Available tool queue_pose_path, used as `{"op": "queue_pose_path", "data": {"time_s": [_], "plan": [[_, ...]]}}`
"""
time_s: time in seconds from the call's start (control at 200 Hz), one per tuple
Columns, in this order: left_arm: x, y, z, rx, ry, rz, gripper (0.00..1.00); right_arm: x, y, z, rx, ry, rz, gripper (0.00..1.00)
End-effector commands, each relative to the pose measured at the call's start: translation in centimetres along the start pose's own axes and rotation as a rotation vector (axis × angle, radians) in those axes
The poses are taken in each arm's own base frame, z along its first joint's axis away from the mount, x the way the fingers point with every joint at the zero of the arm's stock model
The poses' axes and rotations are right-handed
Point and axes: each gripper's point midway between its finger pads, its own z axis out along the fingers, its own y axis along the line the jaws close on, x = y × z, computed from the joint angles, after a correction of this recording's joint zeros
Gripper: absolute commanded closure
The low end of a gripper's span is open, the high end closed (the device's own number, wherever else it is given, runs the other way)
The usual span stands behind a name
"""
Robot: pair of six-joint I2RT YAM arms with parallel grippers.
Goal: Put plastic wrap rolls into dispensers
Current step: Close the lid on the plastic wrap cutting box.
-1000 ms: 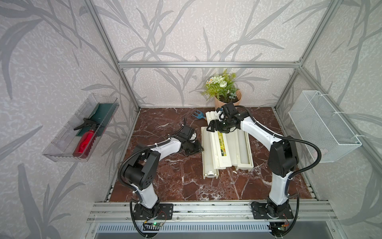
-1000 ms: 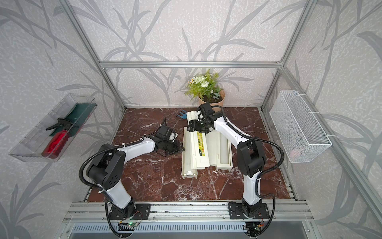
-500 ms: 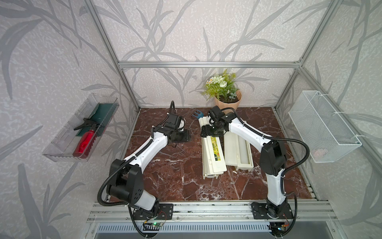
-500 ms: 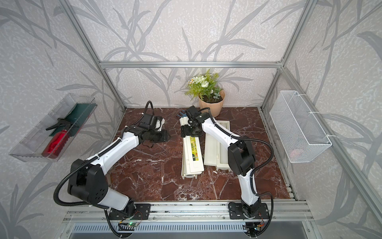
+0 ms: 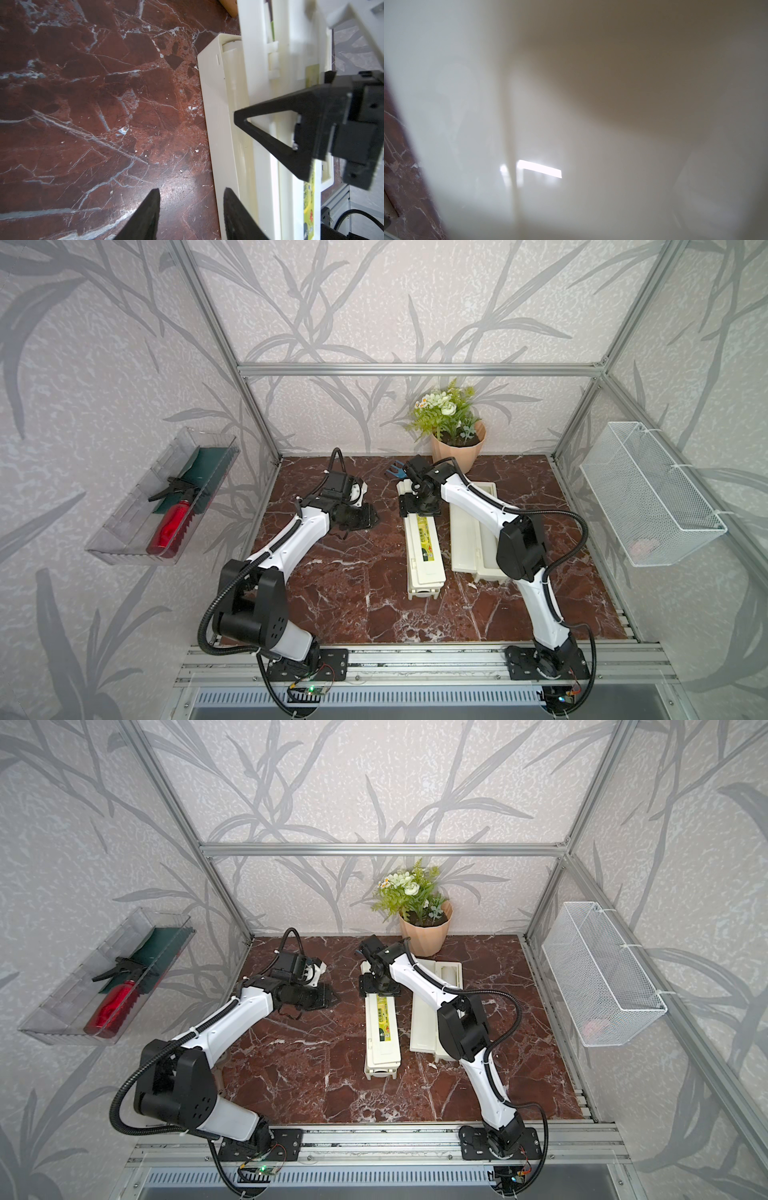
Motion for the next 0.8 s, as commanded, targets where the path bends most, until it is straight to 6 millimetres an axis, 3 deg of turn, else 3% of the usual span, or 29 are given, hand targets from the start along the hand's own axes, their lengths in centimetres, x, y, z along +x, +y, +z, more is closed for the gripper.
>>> {"op": "queue_pose_path", "data": {"time_s": [0.0, 0.5, 0.795], "plan": [[0.0, -0.3, 0.4, 0.038, 0.02, 0.004, 0.5, 0.9, -0.6, 0.6, 0.072, 0.049, 0.025, 0.34], [0.2, -0.5, 1.0, 0.102, 0.045, -0.039, 0.5, 2.5, -1.5, 1.5, 0.221, 0.115, 0.01, 0.29], [0.5, -0.5, 1.3, 0.116, 0.059, -0.055, 0.5, 2.1, -1.3, 2.2, 0.228, 0.083, 0.06, 0.14]]}}
